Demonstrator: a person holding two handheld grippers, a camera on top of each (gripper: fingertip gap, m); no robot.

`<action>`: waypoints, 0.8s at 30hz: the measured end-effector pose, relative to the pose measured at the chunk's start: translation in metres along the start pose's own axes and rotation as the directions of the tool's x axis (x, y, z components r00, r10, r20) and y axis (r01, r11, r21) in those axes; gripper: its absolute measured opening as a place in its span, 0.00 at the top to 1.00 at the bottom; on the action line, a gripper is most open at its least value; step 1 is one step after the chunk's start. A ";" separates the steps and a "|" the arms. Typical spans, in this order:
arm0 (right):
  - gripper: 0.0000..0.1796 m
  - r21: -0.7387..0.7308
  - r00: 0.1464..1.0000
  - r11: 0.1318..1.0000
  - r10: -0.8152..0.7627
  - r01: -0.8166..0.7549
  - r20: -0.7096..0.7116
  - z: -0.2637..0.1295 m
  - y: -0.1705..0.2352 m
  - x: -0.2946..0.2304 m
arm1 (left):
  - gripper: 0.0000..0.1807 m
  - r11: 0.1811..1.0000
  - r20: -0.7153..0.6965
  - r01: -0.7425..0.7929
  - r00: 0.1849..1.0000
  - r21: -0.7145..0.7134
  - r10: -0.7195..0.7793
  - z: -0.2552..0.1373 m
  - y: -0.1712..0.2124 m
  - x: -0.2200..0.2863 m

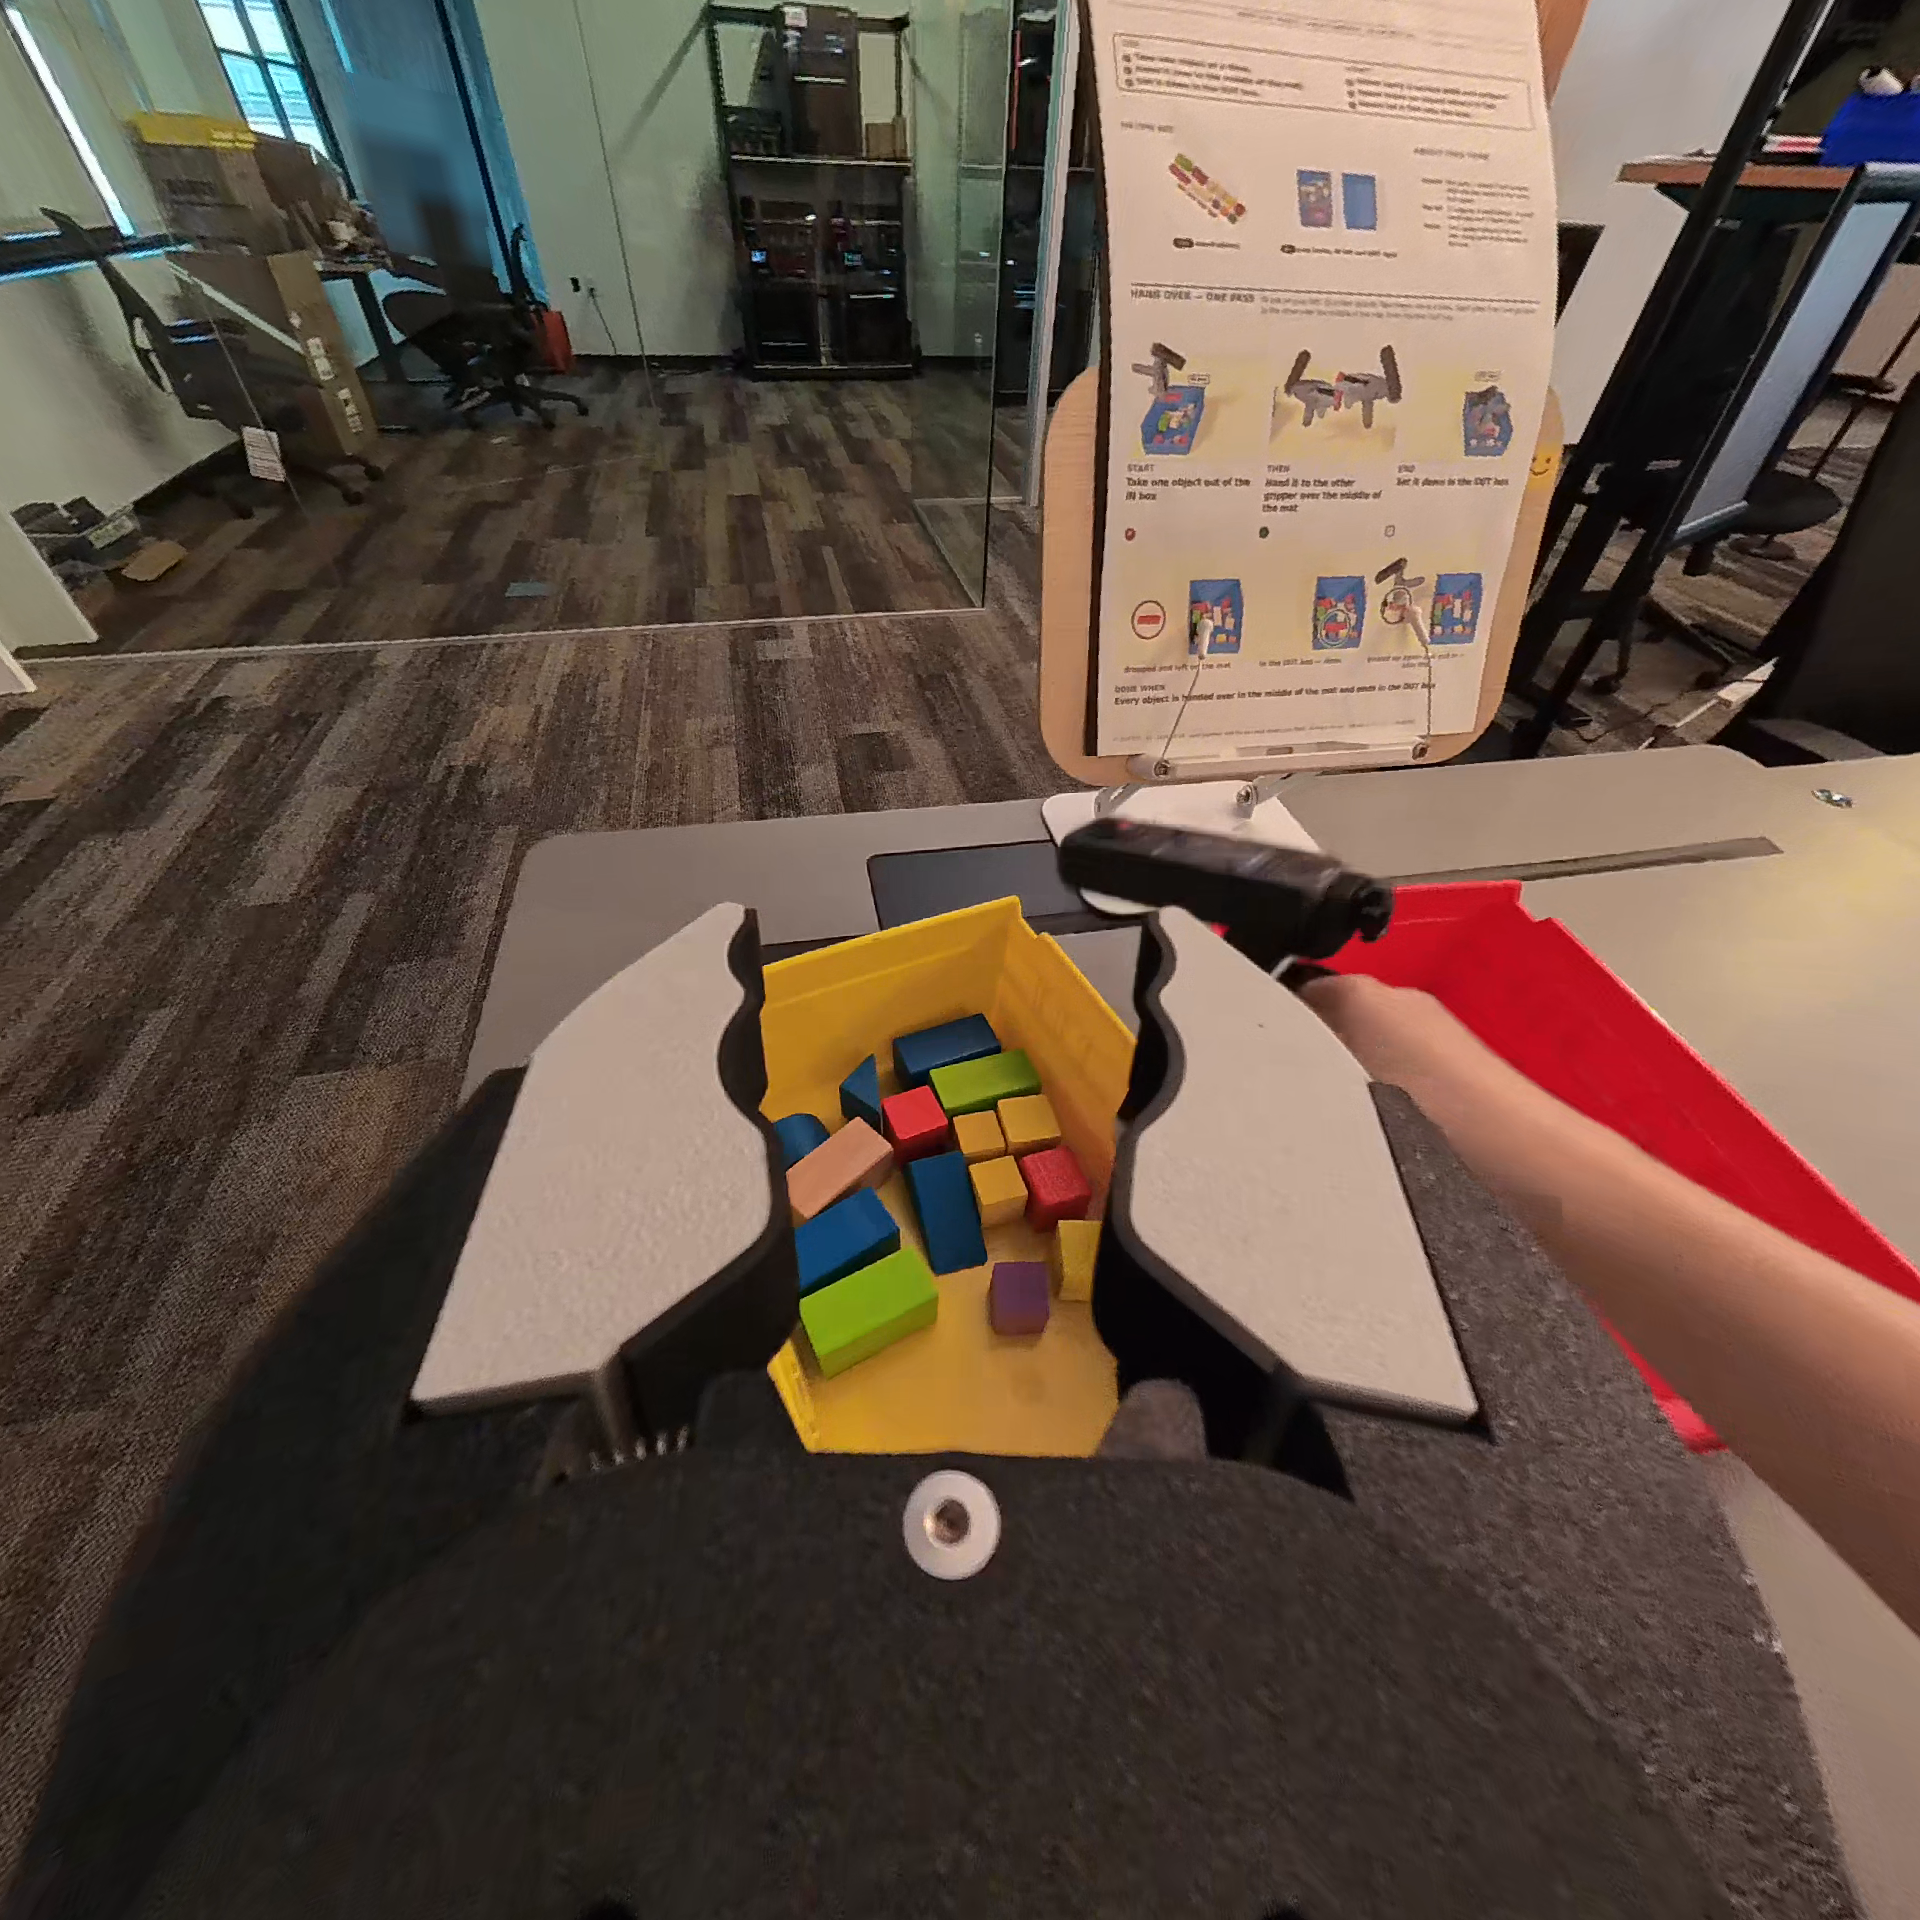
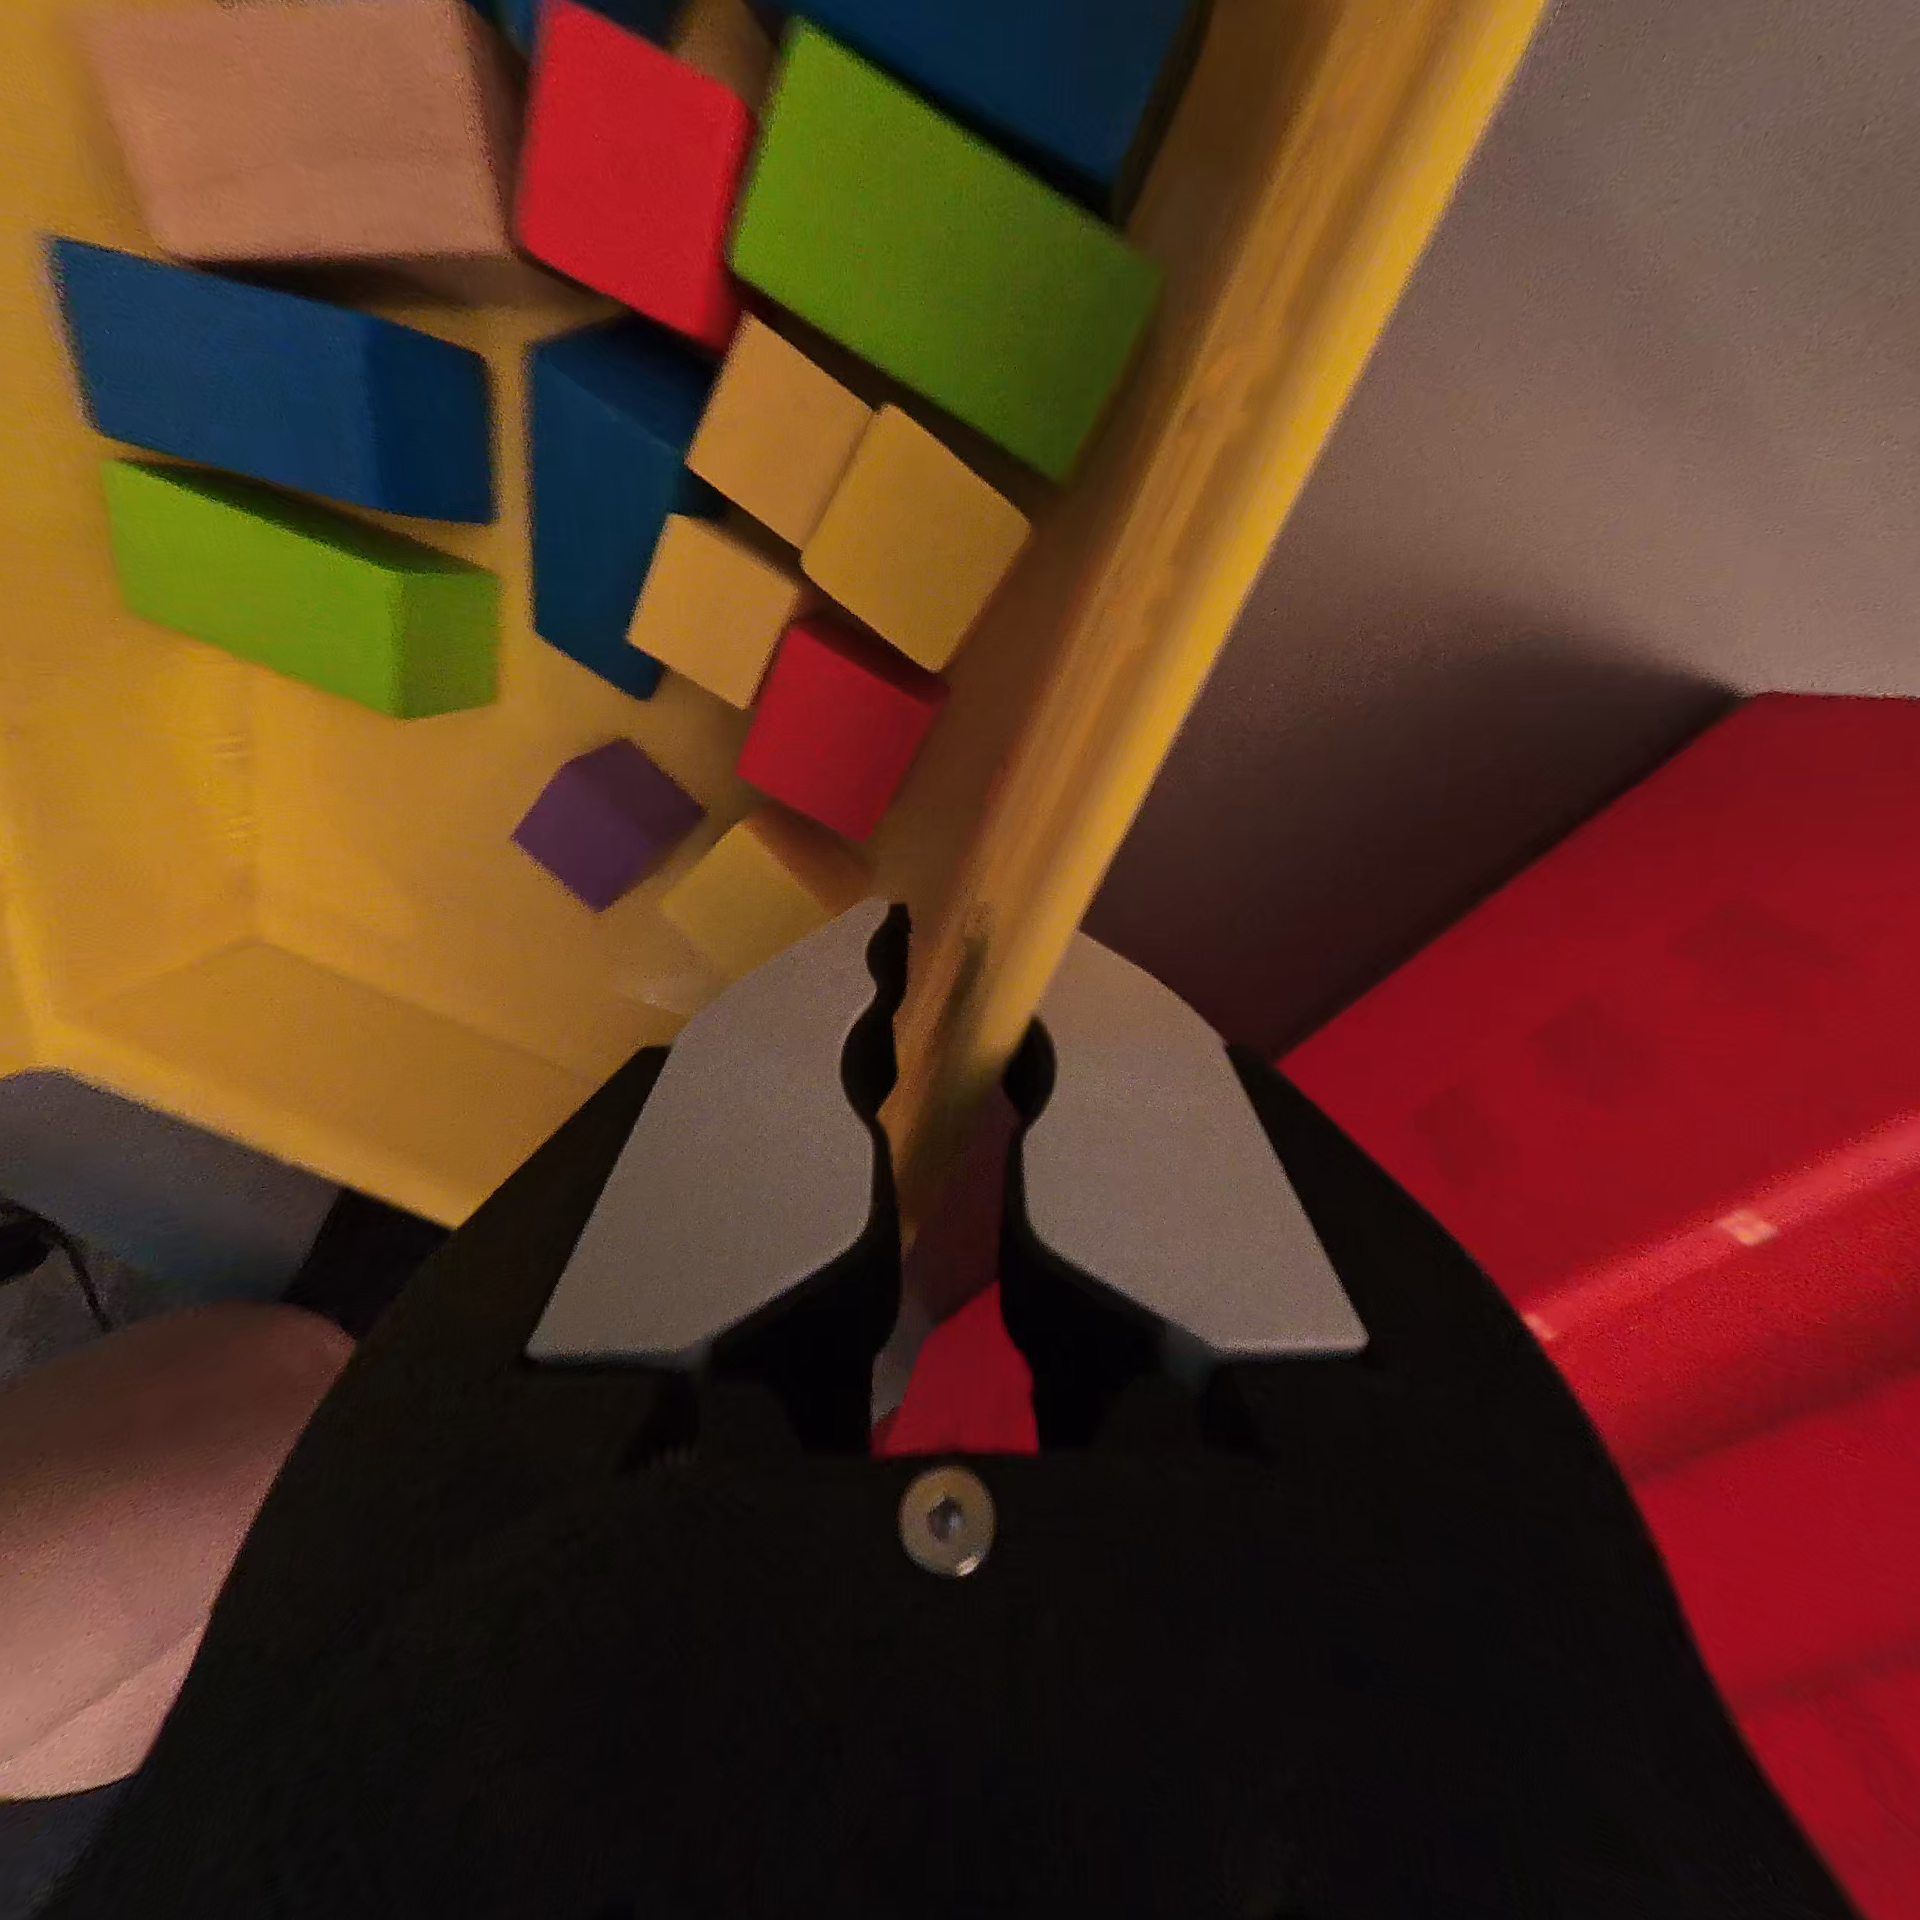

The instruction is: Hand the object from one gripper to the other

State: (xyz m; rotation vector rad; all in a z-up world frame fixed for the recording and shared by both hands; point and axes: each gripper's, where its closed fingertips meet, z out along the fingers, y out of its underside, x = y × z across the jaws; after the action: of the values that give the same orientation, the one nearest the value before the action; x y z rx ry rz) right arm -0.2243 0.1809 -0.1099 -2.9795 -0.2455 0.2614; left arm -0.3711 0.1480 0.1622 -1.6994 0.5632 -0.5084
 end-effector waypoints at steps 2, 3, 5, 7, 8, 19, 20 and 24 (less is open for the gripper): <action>0.90 0.118 0.999 0.992 -0.052 0.053 -0.017 -0.032 -0.008 0.003 | 0.62 1.000 -0.002 -0.006 1.000 -0.003 0.006 0.001 0.000 0.003; 0.90 0.201 0.995 0.975 -0.094 0.099 -0.036 -0.051 -0.011 0.006 | 0.62 1.000 -0.008 -0.010 1.000 -0.003 0.010 0.001 0.000 0.005; 0.90 0.346 0.982 0.922 -0.140 0.175 -0.124 -0.094 -0.006 0.025 | 0.62 1.000 -0.021 -0.013 1.000 -0.008 0.012 0.003 0.000 0.009; 0.88 0.432 0.965 0.880 -0.101 0.199 -0.241 -0.132 0.013 0.065 | 0.61 1.000 -0.026 -0.018 1.000 -0.017 0.017 0.004 0.001 0.011; 0.85 0.456 0.957 0.873 -0.039 0.173 -0.288 -0.148 0.028 0.093 | 0.61 1.000 -0.027 -0.019 0.999 -0.021 0.019 0.005 0.001 0.012; 0.68 0.198 0.924 0.926 0.352 -0.321 -0.146 -0.071 0.165 0.219 | 0.61 0.992 -0.044 -0.103 0.994 -0.077 0.100 0.025 0.006 0.043; 0.75 0.152 0.930 0.937 0.336 -0.314 -0.153 -0.060 0.170 0.219 | 0.61 0.990 -0.046 -0.116 0.993 -0.086 0.113 0.027 0.007 0.047; 0.95 0.115 0.933 0.934 0.349 -0.338 -0.091 -0.048 0.170 0.223 | 0.61 0.982 -0.064 -0.159 0.986 -0.106 0.153 0.033 0.010 0.060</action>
State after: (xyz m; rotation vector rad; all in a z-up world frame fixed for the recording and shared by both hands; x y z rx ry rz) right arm 0.0270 0.0474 -0.1253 -2.9090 0.2975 0.1391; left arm -0.3048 0.1343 0.1480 -1.7330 0.7701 -0.4190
